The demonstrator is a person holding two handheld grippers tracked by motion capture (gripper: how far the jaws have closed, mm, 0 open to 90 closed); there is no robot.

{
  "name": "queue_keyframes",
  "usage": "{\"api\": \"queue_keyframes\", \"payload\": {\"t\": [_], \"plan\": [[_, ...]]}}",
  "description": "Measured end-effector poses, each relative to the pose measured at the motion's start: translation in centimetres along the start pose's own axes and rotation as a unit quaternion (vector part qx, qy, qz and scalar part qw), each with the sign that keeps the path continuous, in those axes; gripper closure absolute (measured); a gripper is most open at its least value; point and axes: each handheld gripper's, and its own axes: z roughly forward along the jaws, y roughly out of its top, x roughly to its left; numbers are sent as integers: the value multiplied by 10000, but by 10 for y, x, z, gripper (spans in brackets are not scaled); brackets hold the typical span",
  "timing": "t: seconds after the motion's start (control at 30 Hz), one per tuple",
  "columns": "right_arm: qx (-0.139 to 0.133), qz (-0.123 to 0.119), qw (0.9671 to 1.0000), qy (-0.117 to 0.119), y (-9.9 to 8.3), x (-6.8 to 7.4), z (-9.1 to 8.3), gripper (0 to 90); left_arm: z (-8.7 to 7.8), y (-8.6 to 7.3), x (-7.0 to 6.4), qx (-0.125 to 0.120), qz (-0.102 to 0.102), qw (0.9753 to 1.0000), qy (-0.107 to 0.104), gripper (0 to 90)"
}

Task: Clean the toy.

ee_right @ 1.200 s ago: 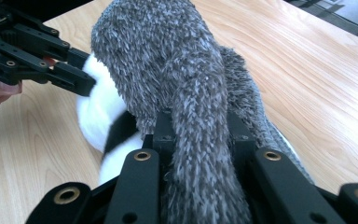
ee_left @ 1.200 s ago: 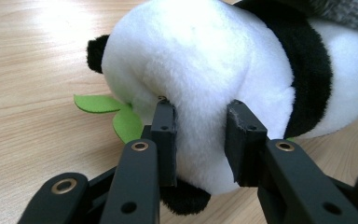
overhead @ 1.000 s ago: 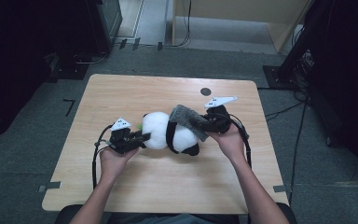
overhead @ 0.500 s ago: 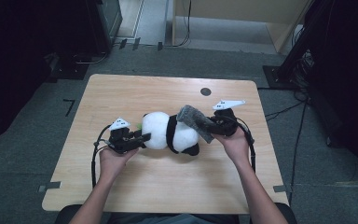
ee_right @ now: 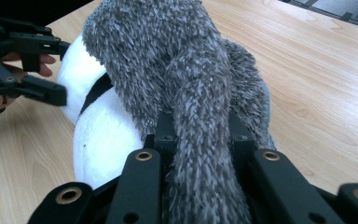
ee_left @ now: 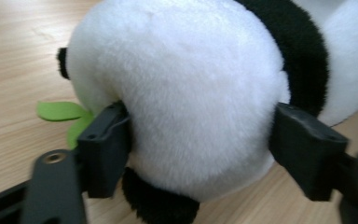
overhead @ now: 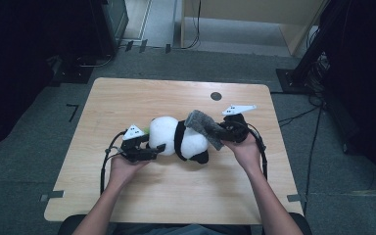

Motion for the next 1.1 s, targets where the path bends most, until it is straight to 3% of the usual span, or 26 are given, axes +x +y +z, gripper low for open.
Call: {"api": "queue_keyframes", "payload": {"t": [0.07,0.13,0.27,0.37,0.43,0.6,0.77,0.87,0.93,1.0,1.1], "plan": [[-16,-11,10000,-26,0,-1,-6,735,-1,0,-2,53,10,10000,73,392],[-42,-26,9998,-203,0,-4,-14,736,-1,0,-3,71,-51,9999,114,440],[-320,164,9981,-505,-5,-15,-38,736,-3,1,-6,87,-115,9998,169,483],[-310,311,9970,-640,-15,-22,-44,735,-5,2,-8,117,-145,9997,173,496],[-250,357,9971,-617,-22,-23,-41,735,-5,2,-8,106,-151,9997,168,496],[-172,367,9987,-295,-33,-17,-27,731,-5,2,-8,101,-157,9997,151,498],[32,232,9995,211,-31,-8,-12,699,-4,1,-7,140,-144,9996,186,509],[19,97,9996,257,-28,-7,-13,636,-4,1,-7,148,-156,9996,178,519],[-123,176,9995,221,-26,-11,-15,564,-4,1,-7,141,-141,9996,177,522],[-130,270,9992,268,-25,-14,-13,612,-4,1,-7,143,-147,9996,172,524],[-71,142,9997,161,-26,-12,-4,718,-4,1,-7,149,-180,9996,172,526]]}}
